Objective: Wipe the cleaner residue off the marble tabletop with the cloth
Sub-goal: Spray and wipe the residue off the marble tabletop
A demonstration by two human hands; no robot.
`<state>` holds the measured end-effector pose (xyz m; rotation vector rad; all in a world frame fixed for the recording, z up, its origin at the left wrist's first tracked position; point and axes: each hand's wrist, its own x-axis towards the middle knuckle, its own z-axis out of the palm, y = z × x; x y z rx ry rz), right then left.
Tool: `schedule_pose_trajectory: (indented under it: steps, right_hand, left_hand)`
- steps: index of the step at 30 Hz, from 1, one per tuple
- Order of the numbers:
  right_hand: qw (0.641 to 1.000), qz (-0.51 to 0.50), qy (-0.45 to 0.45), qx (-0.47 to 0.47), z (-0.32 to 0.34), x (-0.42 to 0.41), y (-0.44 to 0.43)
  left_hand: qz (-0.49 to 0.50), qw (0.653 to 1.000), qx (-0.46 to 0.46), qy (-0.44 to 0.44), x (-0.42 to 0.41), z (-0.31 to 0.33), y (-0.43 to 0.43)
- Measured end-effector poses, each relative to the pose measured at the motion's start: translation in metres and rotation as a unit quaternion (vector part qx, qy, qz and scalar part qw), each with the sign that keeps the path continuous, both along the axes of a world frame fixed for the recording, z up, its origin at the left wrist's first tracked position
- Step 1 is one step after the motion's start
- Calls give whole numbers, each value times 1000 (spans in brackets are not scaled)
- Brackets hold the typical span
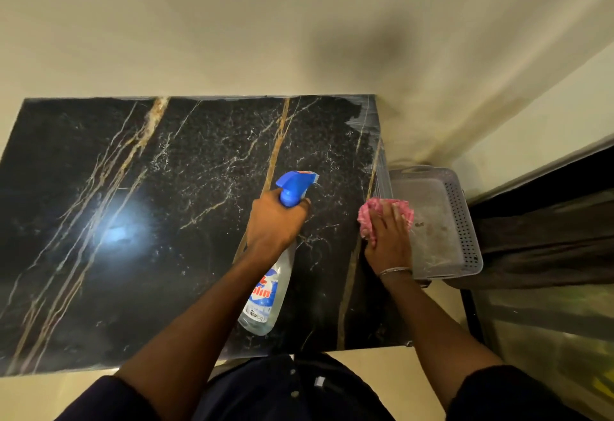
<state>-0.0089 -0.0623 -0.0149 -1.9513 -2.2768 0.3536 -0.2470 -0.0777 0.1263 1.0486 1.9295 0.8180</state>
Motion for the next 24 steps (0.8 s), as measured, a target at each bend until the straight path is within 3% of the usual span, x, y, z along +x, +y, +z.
schedule_pose_trajectory:
  steps: [4, 6, 11, 15, 24]
  right_hand:
    - [996, -94, -1, -5, 1, -17, 10]
    - [996, -88, -7, -4, 2, -37, 11]
    - [995, 97, -6, -5, -4, -91, 12]
    - [984, 178, -15, -5, -7, -79, 20]
    - [997, -73, 14, 6, -2, -4, 49]
  left_hand:
    - [-3, 1000, 1, 8, -14, -2, 13]
    - [-2, 1000, -1, 11, -21, -4, 18]
    - [-1, 1000, -14, 11, -30, -9, 31]
    - [-9, 1000, -13, 14, -33, -10, 41]
    - [-16, 1000, -14, 7, -34, -17, 59]
